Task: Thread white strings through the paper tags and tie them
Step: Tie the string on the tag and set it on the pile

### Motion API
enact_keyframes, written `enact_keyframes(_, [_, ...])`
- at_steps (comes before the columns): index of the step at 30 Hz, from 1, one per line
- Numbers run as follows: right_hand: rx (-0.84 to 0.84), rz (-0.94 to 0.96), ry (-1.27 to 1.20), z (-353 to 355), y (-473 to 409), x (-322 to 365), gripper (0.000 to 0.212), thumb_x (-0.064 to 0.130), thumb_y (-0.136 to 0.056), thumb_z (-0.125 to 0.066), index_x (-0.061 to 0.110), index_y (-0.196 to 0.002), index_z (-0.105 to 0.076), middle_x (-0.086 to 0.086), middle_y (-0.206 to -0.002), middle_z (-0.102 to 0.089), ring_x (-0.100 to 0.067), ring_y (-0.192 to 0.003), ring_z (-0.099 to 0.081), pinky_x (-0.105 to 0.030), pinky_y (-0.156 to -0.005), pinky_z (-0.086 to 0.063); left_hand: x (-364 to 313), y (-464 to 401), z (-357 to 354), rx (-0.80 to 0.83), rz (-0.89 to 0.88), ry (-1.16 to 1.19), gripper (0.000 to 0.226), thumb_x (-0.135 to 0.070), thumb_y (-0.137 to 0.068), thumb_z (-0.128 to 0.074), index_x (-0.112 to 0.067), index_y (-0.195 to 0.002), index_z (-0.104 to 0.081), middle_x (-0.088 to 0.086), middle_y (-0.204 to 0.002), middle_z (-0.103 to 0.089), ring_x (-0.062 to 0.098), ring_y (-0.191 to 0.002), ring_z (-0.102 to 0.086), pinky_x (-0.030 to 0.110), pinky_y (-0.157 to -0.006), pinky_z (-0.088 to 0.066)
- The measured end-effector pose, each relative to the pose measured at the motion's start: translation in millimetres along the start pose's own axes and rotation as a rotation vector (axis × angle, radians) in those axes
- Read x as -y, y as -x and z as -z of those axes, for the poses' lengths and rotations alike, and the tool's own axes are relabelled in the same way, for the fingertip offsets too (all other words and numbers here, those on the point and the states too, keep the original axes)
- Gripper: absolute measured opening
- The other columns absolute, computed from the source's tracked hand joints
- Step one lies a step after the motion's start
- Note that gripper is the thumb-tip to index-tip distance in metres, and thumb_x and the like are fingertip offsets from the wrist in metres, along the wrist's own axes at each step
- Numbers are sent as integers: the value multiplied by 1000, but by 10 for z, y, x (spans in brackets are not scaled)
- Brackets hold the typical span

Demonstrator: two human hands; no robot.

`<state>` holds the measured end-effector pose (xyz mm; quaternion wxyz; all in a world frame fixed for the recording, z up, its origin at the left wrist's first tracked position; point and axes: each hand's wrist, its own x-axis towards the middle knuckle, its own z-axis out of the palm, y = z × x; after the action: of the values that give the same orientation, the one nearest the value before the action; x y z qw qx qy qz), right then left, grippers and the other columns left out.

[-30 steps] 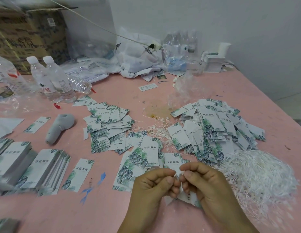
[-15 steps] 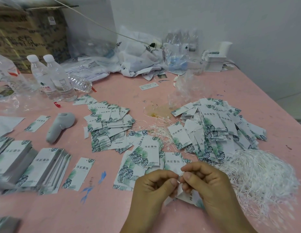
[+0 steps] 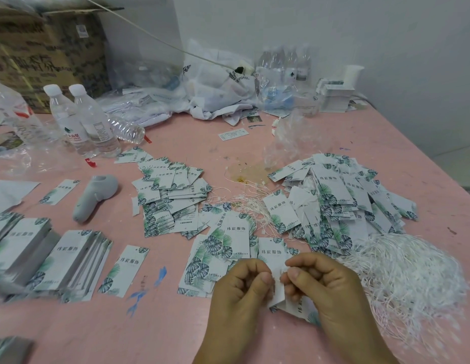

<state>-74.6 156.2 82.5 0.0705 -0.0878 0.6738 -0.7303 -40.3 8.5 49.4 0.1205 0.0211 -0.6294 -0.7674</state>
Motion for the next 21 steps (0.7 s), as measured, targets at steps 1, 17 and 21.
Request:
enact_keyframes(1, [-11,4,19,-7,6,4,25,-5,-82,-66,19,-84,-75,-17,-70,-71,-20,-58,-64,-25,-54,-53,-3,-5,1,-6,5,28,17,-34,-78,-69,-17,-80,-69,3,-63,-61,12,-58,-52,22,-58,-44])
enact_keyframes(17, [-83,66,156,-104,76,16,31,-3,-76,-75,28,-77,-75,-4,-67,-71,-5,-59,-63,-14,-57,-50,-36,2,-34,-50,4,197,20,-22,-65,-82,-20,-81,-69,11,-71,-69,17,-59,-59,25,-57,-51])
enact_keyframes(21, [-101,50,157,-123,86,23,33,-4,-76,-75,29,-76,-75,-4,-64,-70,-5,-56,-62,-14,-56,-50,-25,4,-22,-60,-8,158,20,-25,-65,-82,-24,-80,-70,9,-73,-70,15,-63,-60,24,-60,-52])
